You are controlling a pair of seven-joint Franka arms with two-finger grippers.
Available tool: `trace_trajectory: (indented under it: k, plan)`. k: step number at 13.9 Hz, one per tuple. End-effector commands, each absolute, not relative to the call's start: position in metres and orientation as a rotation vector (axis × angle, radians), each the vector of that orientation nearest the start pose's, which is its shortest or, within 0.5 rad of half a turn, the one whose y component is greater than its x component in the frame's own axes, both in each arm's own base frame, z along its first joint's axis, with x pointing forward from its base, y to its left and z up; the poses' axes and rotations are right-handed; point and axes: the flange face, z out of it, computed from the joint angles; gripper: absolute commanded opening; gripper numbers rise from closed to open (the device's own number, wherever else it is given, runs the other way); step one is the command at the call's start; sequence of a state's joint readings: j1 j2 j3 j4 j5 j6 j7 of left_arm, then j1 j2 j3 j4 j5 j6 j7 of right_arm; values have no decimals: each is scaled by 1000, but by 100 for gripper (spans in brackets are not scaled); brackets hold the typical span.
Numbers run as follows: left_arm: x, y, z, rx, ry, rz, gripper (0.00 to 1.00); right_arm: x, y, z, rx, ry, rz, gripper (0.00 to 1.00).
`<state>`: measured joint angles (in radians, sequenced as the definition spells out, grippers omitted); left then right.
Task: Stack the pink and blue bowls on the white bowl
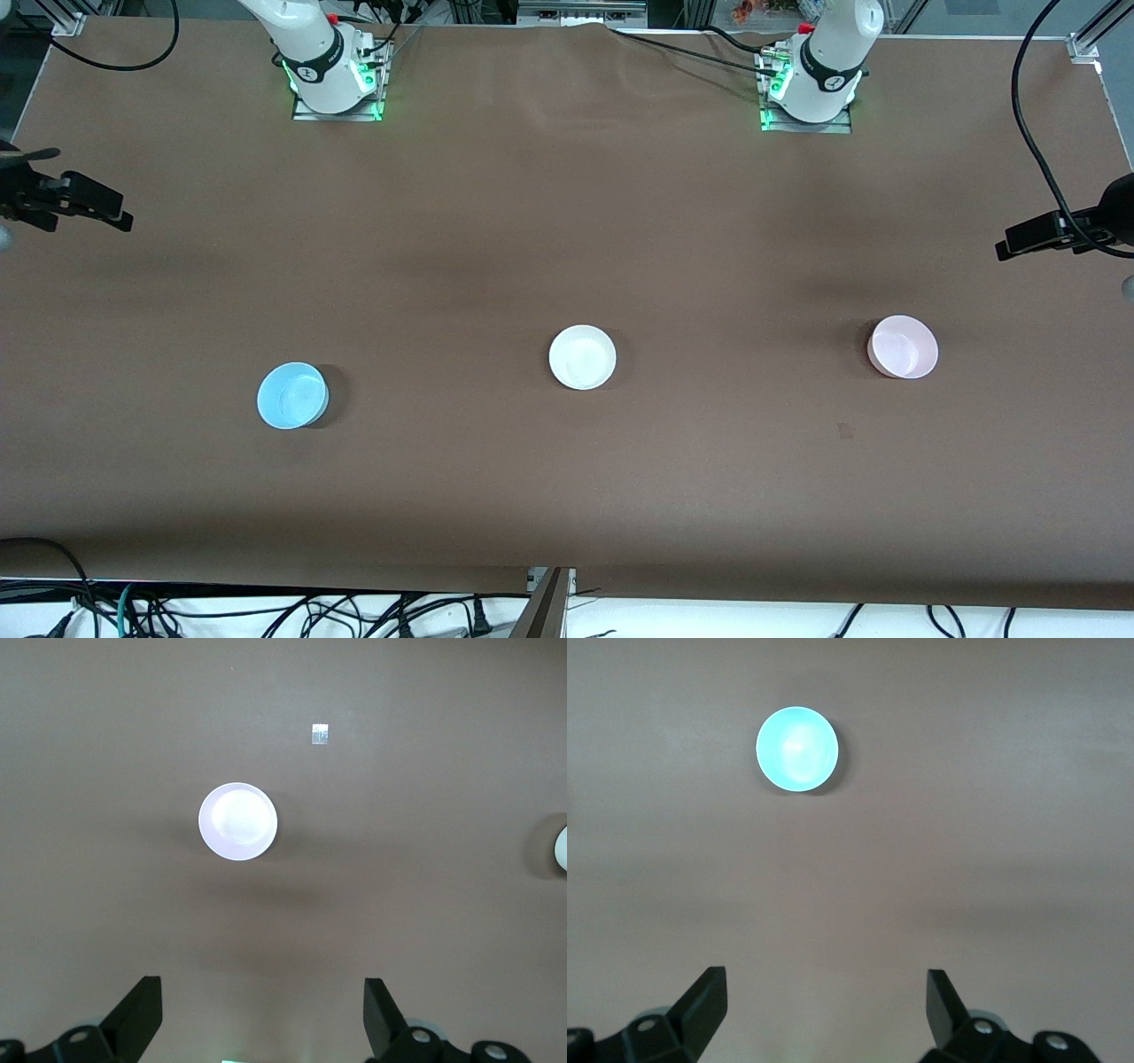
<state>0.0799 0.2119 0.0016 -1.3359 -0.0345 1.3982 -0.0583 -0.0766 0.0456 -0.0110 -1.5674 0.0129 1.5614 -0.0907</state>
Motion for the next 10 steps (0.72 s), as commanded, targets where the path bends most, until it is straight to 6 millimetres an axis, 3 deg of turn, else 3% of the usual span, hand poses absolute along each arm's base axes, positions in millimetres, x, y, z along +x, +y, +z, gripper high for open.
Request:
trace_trajectory:
  k: [1, 3, 4, 8, 10]
  plan:
    - [592, 45, 600, -3167, -237, 239, 100, 564, -53, 607, -3164, 11, 122, 99]
    - [594, 53, 593, -3159, -257, 257, 100, 566, -51, 605, -3167, 8, 126, 99]
    - [593, 66, 591, -3156, -288, 264, 100, 565, -51, 605, -3165, 9, 135, 99]
    - [591, 103, 557, -3146, -391, 366, 100, 565, -60, 603, -3162, 28, 142, 99]
    - [602, 116, 524, -3131, -415, 390, 100, 565, -60, 604, -3163, 30, 135, 99]
